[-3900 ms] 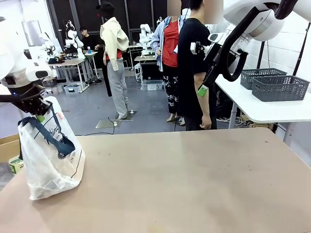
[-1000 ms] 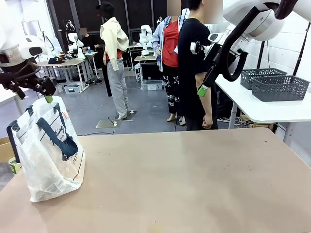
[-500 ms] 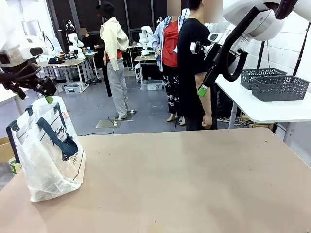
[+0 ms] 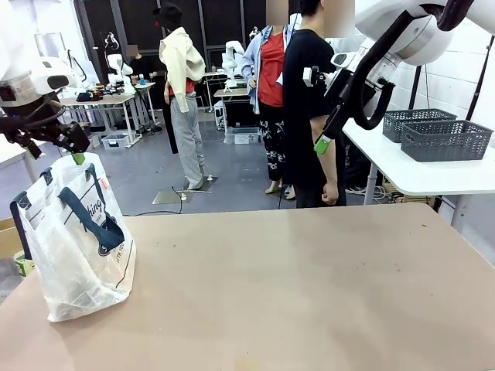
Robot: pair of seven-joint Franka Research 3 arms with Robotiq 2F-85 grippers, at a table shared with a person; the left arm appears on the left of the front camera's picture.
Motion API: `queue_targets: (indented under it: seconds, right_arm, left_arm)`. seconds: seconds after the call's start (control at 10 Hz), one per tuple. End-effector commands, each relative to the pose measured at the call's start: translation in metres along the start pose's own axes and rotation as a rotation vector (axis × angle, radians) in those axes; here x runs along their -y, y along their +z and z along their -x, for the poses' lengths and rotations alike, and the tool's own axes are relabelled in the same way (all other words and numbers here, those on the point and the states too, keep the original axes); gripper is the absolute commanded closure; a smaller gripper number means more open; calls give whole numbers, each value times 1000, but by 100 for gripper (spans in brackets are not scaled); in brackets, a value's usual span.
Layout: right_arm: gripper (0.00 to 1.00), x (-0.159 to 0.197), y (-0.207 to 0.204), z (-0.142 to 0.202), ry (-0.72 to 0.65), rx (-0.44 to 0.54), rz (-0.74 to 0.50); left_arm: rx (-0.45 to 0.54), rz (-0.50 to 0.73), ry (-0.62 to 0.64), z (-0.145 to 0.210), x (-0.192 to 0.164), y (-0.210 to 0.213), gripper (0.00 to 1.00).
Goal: Transfer purchased items from the store into the shopping bag.
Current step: Move the Reusable shopping bag to the right side of the table.
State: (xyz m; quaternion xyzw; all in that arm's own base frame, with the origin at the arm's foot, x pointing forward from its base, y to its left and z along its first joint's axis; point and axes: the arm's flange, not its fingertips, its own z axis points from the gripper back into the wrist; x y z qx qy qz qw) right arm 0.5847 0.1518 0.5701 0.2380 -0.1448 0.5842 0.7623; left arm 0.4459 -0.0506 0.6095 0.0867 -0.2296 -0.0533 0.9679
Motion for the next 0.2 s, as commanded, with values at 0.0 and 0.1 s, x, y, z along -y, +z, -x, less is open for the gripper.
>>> queue_targets:
  seconds: [0.0,0.1]
  right_arm:
    - [0,-1,2,-1,-16,-3,-5]
    - [0,-1,2,-1,-16,-3,-5]
  left_arm:
    - [-1,0,4,0,-2,-1,0]
    - [-1,0,4,0,-2,-1,0]
